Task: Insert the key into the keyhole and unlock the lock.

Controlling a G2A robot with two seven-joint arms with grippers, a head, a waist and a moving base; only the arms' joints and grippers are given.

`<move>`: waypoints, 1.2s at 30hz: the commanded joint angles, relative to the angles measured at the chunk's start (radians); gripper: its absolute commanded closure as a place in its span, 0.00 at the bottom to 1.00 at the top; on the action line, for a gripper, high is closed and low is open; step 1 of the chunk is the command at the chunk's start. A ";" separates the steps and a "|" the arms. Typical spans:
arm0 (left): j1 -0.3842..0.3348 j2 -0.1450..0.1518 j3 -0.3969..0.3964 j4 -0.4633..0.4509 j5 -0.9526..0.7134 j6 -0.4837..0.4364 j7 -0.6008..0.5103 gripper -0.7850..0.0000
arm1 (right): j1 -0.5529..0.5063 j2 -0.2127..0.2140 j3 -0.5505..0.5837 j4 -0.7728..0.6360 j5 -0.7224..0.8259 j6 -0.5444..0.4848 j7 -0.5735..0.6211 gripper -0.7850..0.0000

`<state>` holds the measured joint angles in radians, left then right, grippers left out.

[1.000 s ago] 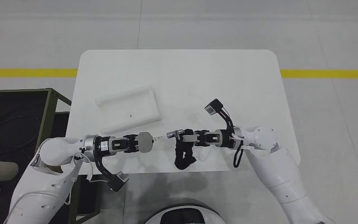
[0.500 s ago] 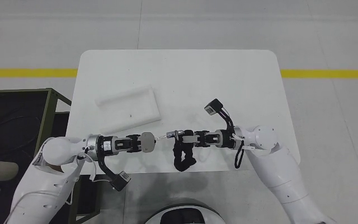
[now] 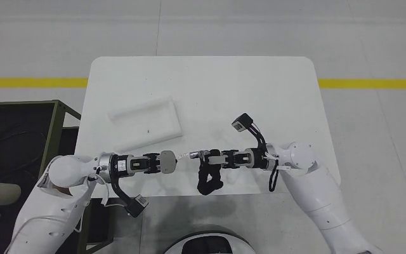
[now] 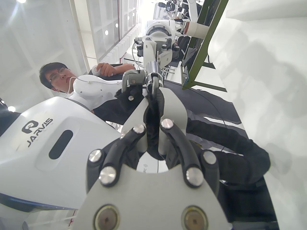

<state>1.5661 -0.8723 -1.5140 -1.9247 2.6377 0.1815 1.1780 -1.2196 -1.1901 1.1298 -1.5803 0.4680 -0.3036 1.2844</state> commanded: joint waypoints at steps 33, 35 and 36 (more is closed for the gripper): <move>0.012 0.011 -0.007 0.064 -0.152 0.037 0.175 1.00 | 0.026 0.011 -0.051 -0.026 0.013 0.053 0.018 1.00; 0.012 0.012 -0.005 0.064 -0.150 0.036 0.173 1.00 | 0.027 0.012 -0.056 -0.028 0.014 0.052 0.017 1.00; 0.012 0.012 -0.004 0.064 -0.147 0.036 0.172 1.00 | 0.027 0.012 -0.057 -0.028 0.017 0.051 0.016 1.00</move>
<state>1.5780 -0.8607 -1.5189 -1.8608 2.4879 0.2175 1.3512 -1.1929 -1.1785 1.0744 -1.6080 0.4824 -0.2513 1.3007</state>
